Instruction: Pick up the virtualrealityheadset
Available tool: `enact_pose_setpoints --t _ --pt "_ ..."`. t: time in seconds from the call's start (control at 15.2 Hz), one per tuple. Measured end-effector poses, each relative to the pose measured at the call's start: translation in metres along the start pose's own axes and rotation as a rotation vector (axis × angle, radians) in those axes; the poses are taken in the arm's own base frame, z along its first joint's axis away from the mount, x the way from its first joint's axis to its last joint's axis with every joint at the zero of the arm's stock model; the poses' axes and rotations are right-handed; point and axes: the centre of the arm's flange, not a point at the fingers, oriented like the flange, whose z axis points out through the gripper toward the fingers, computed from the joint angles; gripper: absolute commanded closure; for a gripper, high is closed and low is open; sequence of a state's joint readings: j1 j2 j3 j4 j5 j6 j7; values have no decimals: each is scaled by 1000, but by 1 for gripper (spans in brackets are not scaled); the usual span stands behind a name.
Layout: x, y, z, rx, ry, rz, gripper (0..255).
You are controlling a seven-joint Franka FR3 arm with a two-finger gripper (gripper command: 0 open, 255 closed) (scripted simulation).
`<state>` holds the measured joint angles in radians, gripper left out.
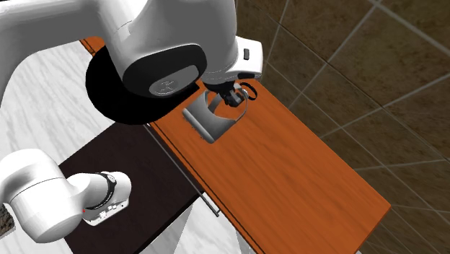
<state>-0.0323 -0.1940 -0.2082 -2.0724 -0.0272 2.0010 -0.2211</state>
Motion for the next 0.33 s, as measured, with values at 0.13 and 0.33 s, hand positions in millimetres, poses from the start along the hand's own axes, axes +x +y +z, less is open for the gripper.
enact_pose_setpoints --t 0.13,0.33 --pt "0 -1 -11 0 0 0 255" --pt "2 0 -23 0 0 0 255"
